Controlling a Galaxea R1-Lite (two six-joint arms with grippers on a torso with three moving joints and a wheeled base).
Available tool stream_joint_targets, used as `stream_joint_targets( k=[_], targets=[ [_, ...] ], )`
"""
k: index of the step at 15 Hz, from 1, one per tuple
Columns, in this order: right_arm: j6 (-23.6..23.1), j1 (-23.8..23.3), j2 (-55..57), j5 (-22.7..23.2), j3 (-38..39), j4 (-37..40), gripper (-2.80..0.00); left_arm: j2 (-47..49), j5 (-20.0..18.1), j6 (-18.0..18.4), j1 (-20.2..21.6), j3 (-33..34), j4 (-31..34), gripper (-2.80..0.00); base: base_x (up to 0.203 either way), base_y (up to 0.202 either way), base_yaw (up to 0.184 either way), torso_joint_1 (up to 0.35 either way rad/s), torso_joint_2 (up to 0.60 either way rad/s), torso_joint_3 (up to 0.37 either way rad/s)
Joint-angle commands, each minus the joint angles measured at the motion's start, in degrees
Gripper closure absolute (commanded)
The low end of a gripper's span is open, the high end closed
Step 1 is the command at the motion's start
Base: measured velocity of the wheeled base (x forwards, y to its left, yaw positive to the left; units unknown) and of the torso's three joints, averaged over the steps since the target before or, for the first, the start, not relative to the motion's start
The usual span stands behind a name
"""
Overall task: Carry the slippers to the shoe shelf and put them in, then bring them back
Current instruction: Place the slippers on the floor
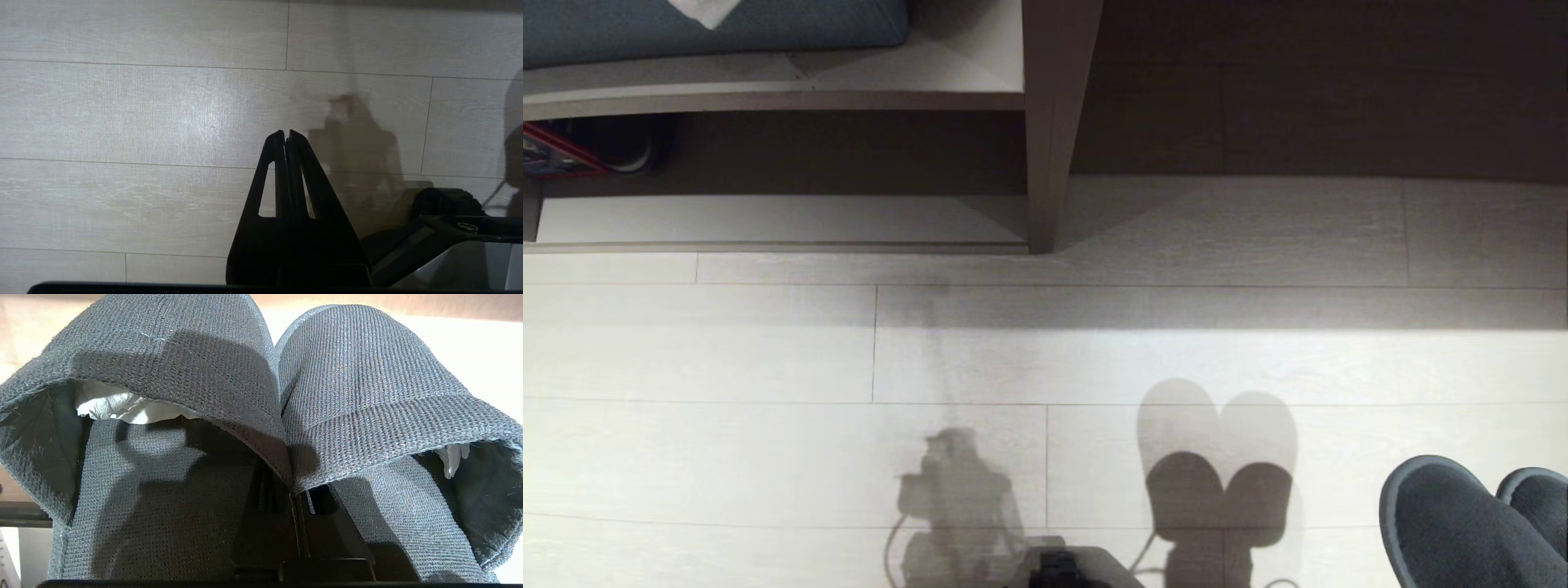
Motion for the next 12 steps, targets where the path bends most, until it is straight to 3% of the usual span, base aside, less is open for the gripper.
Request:
stream_joint_targets(
  k=[1,12],
  targets=[
    [-0.02,-0.02,0.07,0.02,0.02,0.02,0.00,0.04,0.02,-0.06,0.01,0.00,-0.02,0.00,0.000,0.000,0.000,0.002,0.01,-0.193],
    [-0.02,-0.02,0.07,0.02,0.02,0.02,0.00,0.04,0.02,-0.06,0.01,0.00,-0.02,0.00,0.000,0.000,0.000,0.003,0.00,-0.197]
  ],
)
